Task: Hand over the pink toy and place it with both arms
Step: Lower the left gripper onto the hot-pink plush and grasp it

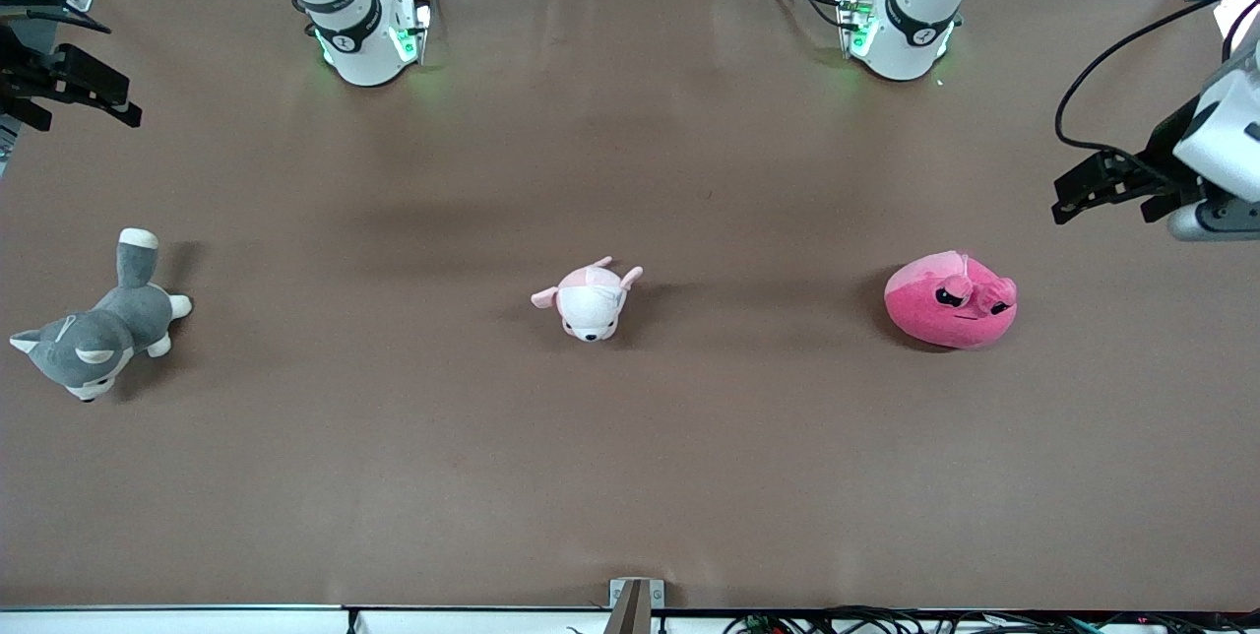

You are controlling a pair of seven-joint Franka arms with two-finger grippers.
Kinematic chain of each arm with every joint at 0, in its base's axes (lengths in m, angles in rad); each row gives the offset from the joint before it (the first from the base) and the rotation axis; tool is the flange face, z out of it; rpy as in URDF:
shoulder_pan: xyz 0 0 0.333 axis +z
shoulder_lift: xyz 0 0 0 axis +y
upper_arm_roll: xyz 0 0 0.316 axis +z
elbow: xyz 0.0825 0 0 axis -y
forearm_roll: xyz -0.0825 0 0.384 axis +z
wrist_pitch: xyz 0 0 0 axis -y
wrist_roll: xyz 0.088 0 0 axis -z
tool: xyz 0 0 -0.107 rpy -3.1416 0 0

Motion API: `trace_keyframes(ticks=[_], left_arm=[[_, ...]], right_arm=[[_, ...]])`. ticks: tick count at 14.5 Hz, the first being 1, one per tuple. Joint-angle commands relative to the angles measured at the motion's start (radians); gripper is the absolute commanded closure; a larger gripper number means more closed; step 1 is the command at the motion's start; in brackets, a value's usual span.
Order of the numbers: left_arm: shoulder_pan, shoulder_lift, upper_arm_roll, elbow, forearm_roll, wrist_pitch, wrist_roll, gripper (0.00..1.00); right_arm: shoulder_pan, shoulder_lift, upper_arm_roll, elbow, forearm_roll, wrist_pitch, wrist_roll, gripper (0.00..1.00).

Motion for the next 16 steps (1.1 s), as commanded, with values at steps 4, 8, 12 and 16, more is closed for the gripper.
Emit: trace_keyframes(ticks=[4,8,12,16], left_arm=[[0.024,0.119,0.015,0.01,0.022,-0.018,0.036,0.0],[0.059,0.232,0.013,0.007,0.022,0.002,0.071,0.0],[0.054,0.334,0.013,0.007,0.045,0.053,0.07,0.0],[0.048,0.377,0.013,-0.007,0.045,0.057,0.052,0.0]], right_arm=[[0.0,-0.033,0.002,-0.037,0.001,0.017,0.0,0.0],[0.001,-0.033,0.0,-0.035,-0.001,0.022,-0.001,0.0],[0.001,-0.033,0.002,-0.035,-0.001,0.023,-0.001,0.0],[0.001,-0.033,0.002,-0.034,-0.001,0.025,-0.001,0.0]])
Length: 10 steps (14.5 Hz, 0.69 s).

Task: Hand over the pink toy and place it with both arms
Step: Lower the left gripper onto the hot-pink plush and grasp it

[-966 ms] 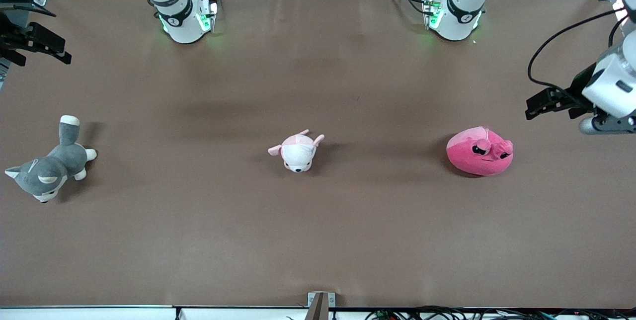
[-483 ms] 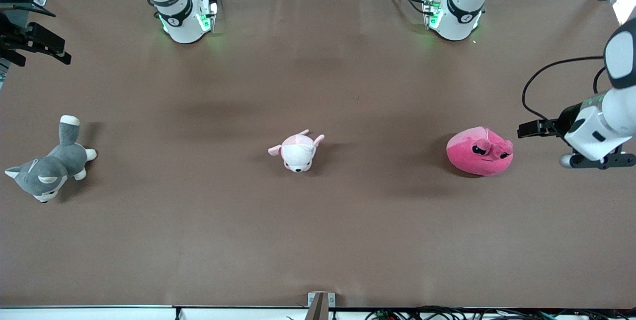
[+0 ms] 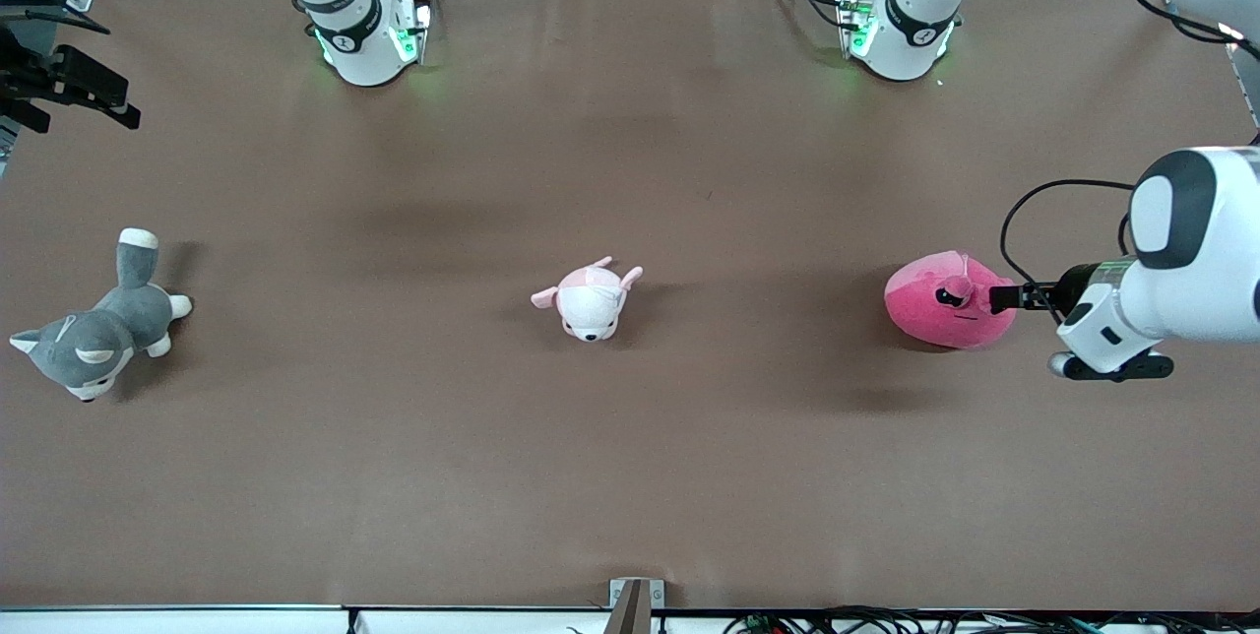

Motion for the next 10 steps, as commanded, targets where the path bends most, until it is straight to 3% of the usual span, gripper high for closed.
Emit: trace_keyframes(ticks=[1,5,10], left_arm=[[-0.005,0.008,0.0,-0.002,0.026,0.004,-0.011,0.0],[0.001,0.039,-0.002,-0.005,0.026,0.004,-0.013,0.03],[0.0,0.046,-0.002,-0.032,0.026,0.002,-0.06,0.14]], right_arm=[[0.003,-0.033,0.002,-0.034,-0.002,0.014,-0.001,0.0],[0.003,-0.033,0.002,-0.034,-0.002,0.014,-0.001,0.0],[0.001,-0.031,0.002,-0.034,-0.002,0.014,-0.001,0.0]])
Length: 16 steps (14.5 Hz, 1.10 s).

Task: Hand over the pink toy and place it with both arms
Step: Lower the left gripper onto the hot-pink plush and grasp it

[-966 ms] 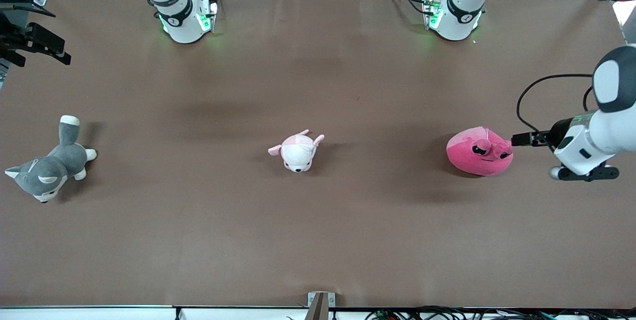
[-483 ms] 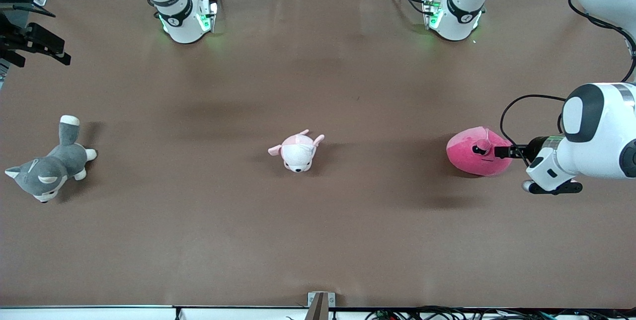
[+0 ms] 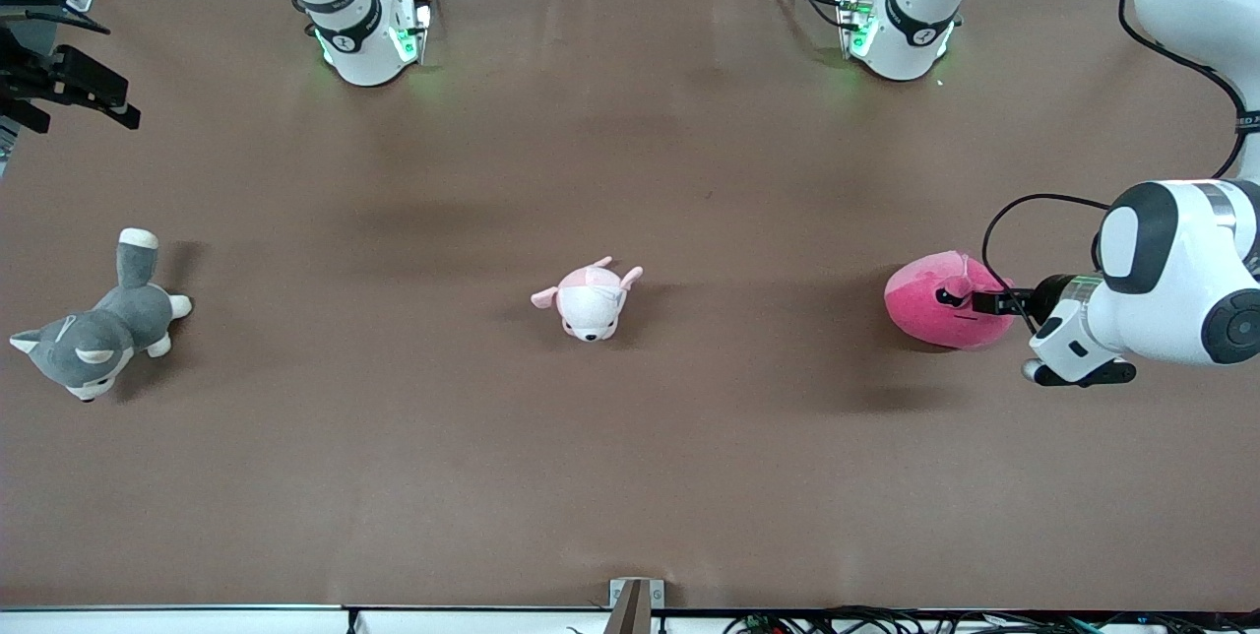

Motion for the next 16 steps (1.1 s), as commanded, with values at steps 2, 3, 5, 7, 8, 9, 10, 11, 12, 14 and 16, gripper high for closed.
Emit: trace_keyframes(ticks=[2,3,5,7,8,9,10,11,12,14,16], left_arm=[[0.0,-0.005,-0.002,-0.019,0.025,0.0,-0.03,0.25],[0.0,-0.007,-0.002,-0.019,0.025,-0.003,-0.03,0.32],[0.002,-0.01,-0.002,-0.019,0.025,-0.009,-0.03,0.48],[0.002,-0.013,-0.002,-0.017,0.025,-0.017,-0.027,0.67],[0.005,-0.015,-0.004,-0.019,0.025,-0.017,-0.011,0.76],[0.006,-0.018,-0.004,-0.016,0.024,-0.02,-0.009,0.88],[0.005,-0.019,-0.004,-0.008,0.024,-0.029,-0.01,0.97],[0.0,-0.027,-0.007,-0.005,0.021,-0.032,-0.01,1.0],[-0.003,-0.041,-0.01,-0.005,0.016,-0.032,-0.014,1.0],[-0.008,-0.067,-0.021,0.027,0.002,-0.049,-0.024,1.0],[-0.015,-0.073,-0.036,0.123,-0.056,-0.153,-0.04,1.0]], right_arm=[[0.001,-0.031,0.001,-0.034,-0.002,0.014,-0.001,0.0],[0.001,-0.031,0.001,-0.034,-0.002,0.014,-0.001,0.0],[0.001,-0.031,0.001,-0.034,-0.002,0.014,-0.003,0.0],[0.001,-0.031,0.001,-0.035,-0.002,0.014,-0.003,0.0],[0.001,-0.031,0.001,-0.035,-0.002,0.014,-0.003,0.0],[0.001,-0.031,0.001,-0.035,-0.002,0.014,-0.003,0.0],[0.001,-0.031,0.001,-0.035,-0.002,0.014,-0.003,0.0],[0.001,-0.031,0.001,-0.035,-0.002,0.012,-0.003,0.0],[0.001,-0.031,0.001,-0.035,-0.002,0.014,-0.003,0.0],[0.001,-0.031,0.001,-0.035,-0.002,0.012,-0.003,0.0],[0.001,-0.031,0.001,-0.035,-0.002,0.014,-0.003,0.0]])
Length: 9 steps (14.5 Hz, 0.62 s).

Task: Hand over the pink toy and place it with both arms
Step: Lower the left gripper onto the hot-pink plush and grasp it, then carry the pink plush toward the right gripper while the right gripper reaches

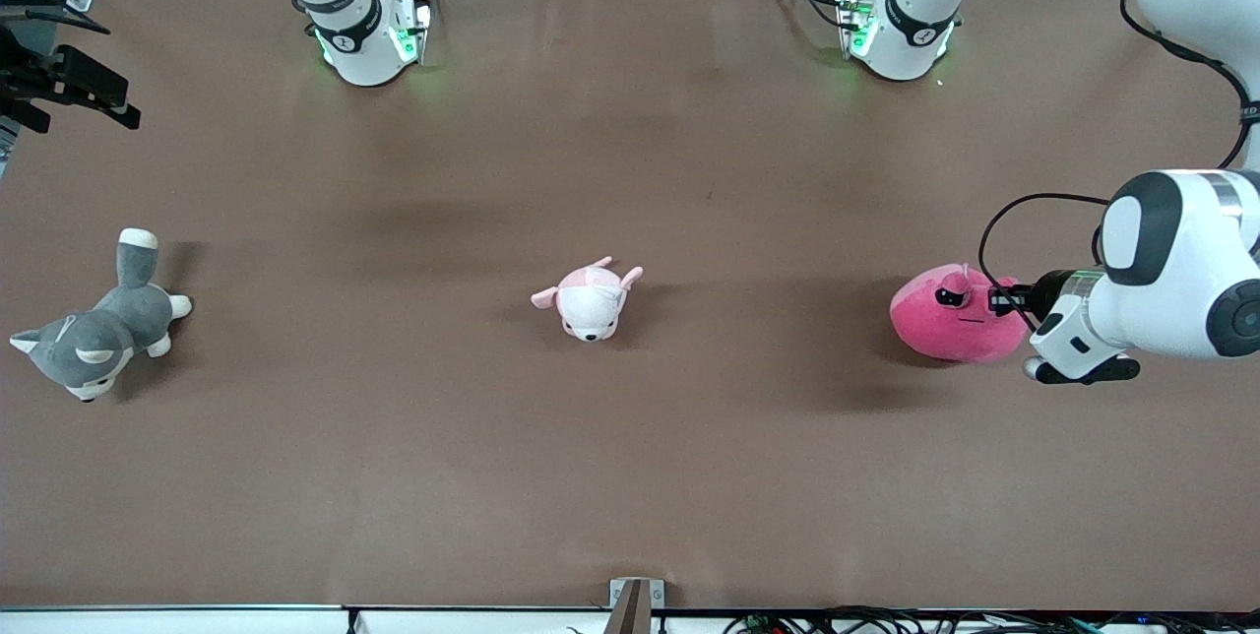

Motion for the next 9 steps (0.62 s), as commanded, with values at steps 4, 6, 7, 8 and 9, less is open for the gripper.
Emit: trace_keyframes(ticks=[4,6,7,8,9], left_arm=[[-0.03,-0.034,-0.098,0.237,-0.09,-0.294,-0.217,1.0],[-0.03,-0.055,-0.213,0.266,-0.092,-0.306,-0.392,1.0],[-0.03,-0.062,-0.266,0.269,-0.093,-0.306,-0.478,1.0],[-0.031,-0.062,-0.323,0.289,-0.112,-0.305,-0.571,1.0],[-0.032,-0.06,-0.369,0.315,-0.138,-0.303,-0.651,1.0]], right_arm=[[0.001,-0.031,0.001,-0.034,-0.002,0.014,-0.003,0.0],[0.001,-0.03,0.001,-0.032,-0.002,0.015,-0.003,0.0],[-0.002,-0.028,0.0,-0.026,-0.001,0.017,-0.003,0.0],[-0.004,-0.025,-0.003,-0.02,-0.001,0.018,-0.003,0.0],[-0.007,-0.024,-0.005,-0.008,-0.002,0.012,-0.001,0.0]])
